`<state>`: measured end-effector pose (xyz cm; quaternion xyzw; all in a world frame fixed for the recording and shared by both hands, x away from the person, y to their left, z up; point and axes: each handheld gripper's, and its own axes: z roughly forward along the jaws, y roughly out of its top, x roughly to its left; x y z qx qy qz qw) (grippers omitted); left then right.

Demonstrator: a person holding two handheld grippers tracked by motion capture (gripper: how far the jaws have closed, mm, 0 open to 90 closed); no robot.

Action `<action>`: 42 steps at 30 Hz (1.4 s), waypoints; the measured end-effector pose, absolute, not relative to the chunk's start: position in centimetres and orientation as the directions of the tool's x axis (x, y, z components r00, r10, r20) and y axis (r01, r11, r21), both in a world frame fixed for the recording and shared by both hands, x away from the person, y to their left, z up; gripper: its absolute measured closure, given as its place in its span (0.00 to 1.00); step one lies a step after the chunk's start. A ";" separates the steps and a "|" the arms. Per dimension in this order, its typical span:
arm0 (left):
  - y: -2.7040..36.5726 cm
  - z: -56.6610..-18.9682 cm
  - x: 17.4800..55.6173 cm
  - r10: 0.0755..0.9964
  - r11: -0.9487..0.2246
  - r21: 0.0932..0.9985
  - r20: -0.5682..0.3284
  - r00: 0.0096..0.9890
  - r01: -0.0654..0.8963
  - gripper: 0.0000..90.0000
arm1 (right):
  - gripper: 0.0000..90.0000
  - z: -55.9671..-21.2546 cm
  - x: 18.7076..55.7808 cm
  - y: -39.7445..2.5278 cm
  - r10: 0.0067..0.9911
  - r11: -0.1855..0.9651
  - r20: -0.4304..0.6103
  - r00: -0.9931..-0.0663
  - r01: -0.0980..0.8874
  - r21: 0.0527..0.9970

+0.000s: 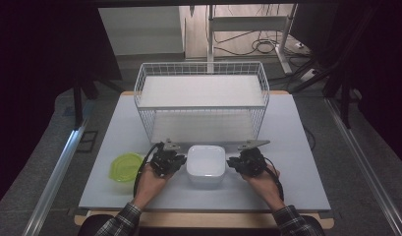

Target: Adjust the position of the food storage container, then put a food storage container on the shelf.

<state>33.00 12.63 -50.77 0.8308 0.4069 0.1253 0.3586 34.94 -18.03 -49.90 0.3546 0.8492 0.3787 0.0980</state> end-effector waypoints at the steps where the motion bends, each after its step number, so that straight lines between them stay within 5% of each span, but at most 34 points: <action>1: 12.6 -50.8 33.0 0.766 -0.412 0.698 -0.084 0.637 0.586 0.87 | 0.86 -49.9 34.9 -18.0 0.677 0.462 0.102 -0.729 0.528 0.713; 6: 14.3 -49.9 31.5 0.775 -0.353 0.738 -0.113 0.622 0.574 0.73 | 0.72 -48.9 34.1 -19.4 0.683 0.436 0.088 -0.726 0.501 0.748; 8: 14.9 -49.6 30.9 0.773 -0.336 0.759 -0.116 0.624 0.558 0.57 | 0.60 -48.4 33.6 -20.0 0.682 0.419 0.092 -0.726 0.490 0.765; 14: 16.2 -49.3 29.5 0.726 -0.287 0.804 -0.173 0.666 0.521 0.34 | 0.36 -48.1 32.9 -20.5 0.658 0.416 0.105 -0.745 0.476 0.775; 19: 16.3 -49.9 28.0 0.691 -0.358 0.794 -0.128 0.712 0.490 0.14 | 0.21 -48.8 32.2 -20.7 0.634 0.443 0.103 -0.766 0.470 0.764; 26: 15.2 -50.3 27.6 0.666 -0.426 0.790 -0.055 0.744 0.441 0.07 | 0.12 -49.0 32.0 -20.8 0.639 0.436 0.108 -0.762 0.474 0.765; 42: 14.3 -50.6 29.0 0.655 -0.426 0.781 -0.083 0.751 0.458 0.08 | 0.06 -48.9 32.1 -19.8 0.639 0.445 0.088 -0.764 0.461 0.768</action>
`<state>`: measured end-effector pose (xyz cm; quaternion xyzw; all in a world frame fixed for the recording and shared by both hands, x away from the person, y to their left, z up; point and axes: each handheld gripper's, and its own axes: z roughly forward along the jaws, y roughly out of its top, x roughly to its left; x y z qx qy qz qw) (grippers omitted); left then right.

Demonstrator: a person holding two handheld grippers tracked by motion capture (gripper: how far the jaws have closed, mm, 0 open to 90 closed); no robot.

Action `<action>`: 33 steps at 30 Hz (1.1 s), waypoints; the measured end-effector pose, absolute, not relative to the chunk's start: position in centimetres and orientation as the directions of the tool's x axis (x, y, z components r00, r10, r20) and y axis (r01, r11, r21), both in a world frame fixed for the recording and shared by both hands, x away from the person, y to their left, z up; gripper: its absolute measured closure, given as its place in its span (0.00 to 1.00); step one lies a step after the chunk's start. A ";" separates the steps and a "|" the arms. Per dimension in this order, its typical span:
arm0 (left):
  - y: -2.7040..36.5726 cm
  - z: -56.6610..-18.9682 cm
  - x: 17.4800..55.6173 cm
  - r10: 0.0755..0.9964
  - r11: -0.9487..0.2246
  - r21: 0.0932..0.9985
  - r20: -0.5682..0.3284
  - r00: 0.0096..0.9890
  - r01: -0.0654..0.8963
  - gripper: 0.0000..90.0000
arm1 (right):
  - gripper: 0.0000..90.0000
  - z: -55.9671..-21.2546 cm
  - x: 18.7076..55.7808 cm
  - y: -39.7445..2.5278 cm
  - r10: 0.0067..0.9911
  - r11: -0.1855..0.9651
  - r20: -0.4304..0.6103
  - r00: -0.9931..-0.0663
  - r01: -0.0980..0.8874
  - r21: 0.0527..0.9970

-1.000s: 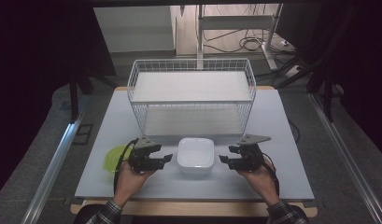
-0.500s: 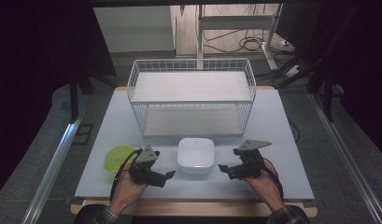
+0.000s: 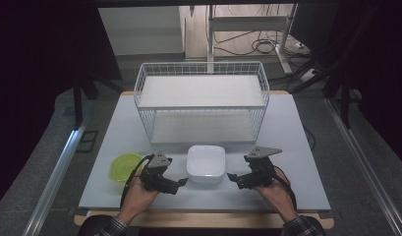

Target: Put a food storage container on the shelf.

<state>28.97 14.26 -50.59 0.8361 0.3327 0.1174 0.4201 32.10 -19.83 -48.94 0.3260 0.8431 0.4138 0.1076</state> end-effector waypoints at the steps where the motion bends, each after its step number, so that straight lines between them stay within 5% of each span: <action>1: 14.2 -50.5 29.1 0.654 -0.425 0.781 -0.085 0.751 0.458 0.07 | 0.06 -48.9 32.1 -19.7 0.640 0.442 0.093 -0.763 0.464 0.768; 9: 13.6 -49.9 30.1 0.634 -0.420 0.786 -0.103 0.767 0.453 0.06 | 0.04 -48.9 32.5 -18.9 0.628 0.422 0.147 -0.764 0.493 0.761; 16: 12.7 -49.7 31.3 0.647 -0.404 0.795 -0.102 0.756 0.452 0.17 | 0.12 -48.5 33.0 -17.8 0.617 0.436 0.156 -0.771 0.500 0.748; 21: 12.7 -50.0 32.3 0.647 -0.378 0.793 -0.143 0.749 0.478 0.22 | 0.17 -48.5 33.8 -17.3 0.618 0.422 0.182 -0.765 0.518 0.744; 33: 12.1 -51.0 34.0 0.570 -0.323 0.749 -0.334 0.751 0.579 0.18 | 0.25 -49.3 35.6 -16.2 0.589 0.392 0.291 -0.754 0.582 0.713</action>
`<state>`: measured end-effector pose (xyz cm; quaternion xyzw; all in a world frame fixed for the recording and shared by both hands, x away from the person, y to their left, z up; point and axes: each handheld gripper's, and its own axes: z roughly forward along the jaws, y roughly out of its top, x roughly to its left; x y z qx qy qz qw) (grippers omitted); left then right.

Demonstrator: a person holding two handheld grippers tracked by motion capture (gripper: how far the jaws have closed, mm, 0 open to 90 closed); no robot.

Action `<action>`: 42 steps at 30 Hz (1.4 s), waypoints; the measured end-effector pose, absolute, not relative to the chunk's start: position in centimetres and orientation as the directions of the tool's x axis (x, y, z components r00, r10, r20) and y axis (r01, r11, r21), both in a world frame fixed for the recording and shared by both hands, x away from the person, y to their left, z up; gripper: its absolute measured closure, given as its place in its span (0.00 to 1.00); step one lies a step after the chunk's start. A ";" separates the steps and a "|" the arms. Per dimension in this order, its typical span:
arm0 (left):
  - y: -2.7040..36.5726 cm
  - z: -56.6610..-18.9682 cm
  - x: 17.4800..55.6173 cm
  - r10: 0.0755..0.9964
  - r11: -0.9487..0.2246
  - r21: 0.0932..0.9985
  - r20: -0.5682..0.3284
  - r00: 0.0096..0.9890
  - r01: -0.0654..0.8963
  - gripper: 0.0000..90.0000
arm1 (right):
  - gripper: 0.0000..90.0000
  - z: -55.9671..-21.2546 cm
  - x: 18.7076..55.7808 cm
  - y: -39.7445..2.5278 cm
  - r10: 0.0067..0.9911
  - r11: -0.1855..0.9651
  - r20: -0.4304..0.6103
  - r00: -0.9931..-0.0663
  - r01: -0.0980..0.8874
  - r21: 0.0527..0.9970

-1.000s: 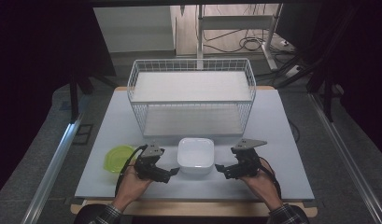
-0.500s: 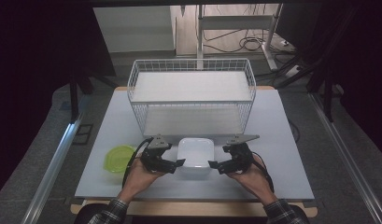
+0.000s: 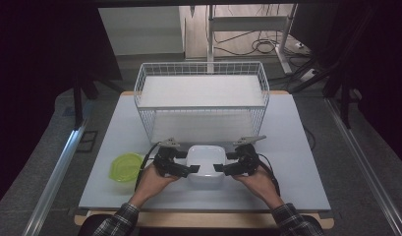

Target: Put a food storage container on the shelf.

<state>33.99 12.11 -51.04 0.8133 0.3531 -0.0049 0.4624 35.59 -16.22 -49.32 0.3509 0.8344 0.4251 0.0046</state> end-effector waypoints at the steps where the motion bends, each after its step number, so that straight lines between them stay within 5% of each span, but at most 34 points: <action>1: 12.1 -51.1 33.9 0.564 -0.324 0.744 -0.345 0.750 0.585 0.18 | 0.26 -49.4 35.6 -16.2 0.586 0.390 0.303 -0.751 0.589 0.708; 8: 12.1 -50.7 32.8 0.571 -0.349 0.709 -0.357 0.739 0.613 0.23 | 0.28 -49.2 34.7 -16.2 0.592 0.396 0.334 -0.734 0.625 0.673; 14: 12.7 -49.5 31.0 0.621 -0.336 0.739 -0.292 0.727 0.584 0.55 | 0.60 -48.3 33.5 -17.5 0.629 0.328 0.352 -0.693 0.647 0.688; 17: 13.0 -49.3 30.8 0.625 -0.288 0.741 -0.335 0.705 0.607 0.64 | 0.71 -48.3 33.4 -18.0 0.645 0.268 0.405 -0.649 0.688 0.675; 22: 12.8 -49.2 30.3 0.670 -0.292 0.756 -0.276 0.689 0.586 0.86 | 0.87 -47.5 33.2 -18.7 0.668 0.191 0.414 -0.618 0.681 0.707; 29: 12.4 -49.3 30.2 0.700 -0.287 0.761 -0.247 0.670 0.581 0.87 | 0.87 -46.9 32.3 -17.8 0.706 0.255 0.266 -0.657 0.585 0.770; 42: 12.9 -47.7 29.9 0.713 -0.232 0.807 -0.238 0.660 0.542 0.87 | 0.87 -46.0 32.2 -17.9 0.689 0.223 0.270 -0.672 0.551 0.804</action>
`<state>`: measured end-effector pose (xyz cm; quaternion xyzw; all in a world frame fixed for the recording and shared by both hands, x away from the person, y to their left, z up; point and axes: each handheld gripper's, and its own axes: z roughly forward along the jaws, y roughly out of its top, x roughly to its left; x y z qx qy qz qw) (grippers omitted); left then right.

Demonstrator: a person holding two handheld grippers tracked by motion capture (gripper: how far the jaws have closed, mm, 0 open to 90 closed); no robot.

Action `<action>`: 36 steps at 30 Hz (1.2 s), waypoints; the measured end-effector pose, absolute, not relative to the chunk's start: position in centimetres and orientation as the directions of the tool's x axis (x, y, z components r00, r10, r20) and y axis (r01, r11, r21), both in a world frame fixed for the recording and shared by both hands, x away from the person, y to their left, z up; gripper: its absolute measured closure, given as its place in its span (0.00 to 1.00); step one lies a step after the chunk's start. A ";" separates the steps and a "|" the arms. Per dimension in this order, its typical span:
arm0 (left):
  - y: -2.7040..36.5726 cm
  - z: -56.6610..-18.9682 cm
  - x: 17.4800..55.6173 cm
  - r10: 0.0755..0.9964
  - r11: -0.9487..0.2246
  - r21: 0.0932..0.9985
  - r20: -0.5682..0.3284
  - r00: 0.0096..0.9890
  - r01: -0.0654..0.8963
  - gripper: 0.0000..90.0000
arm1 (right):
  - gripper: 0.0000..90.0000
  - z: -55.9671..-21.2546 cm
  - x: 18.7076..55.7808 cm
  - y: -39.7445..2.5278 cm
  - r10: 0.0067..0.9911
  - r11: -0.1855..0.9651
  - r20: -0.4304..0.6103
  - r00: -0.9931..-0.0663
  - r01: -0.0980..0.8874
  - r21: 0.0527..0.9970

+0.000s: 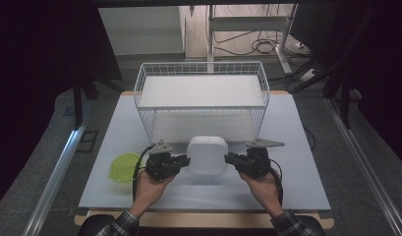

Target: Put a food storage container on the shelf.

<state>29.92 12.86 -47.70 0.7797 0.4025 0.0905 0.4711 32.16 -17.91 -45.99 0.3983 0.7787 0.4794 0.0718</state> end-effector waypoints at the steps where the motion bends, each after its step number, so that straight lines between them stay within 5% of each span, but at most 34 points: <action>1: 12.9 -47.5 29.9 0.714 -0.232 0.810 -0.235 0.660 0.539 0.87 | 0.87 -45.9 32.2 -17.9 0.689 0.223 0.268 -0.674 0.548 0.806; 36: 14.5 -38.4 31.6 0.746 -0.223 0.883 -0.118 0.656 0.413 0.87 | 0.88 -37.6 34.9 -16.5 0.641 0.203 0.211 -0.738 0.428 0.881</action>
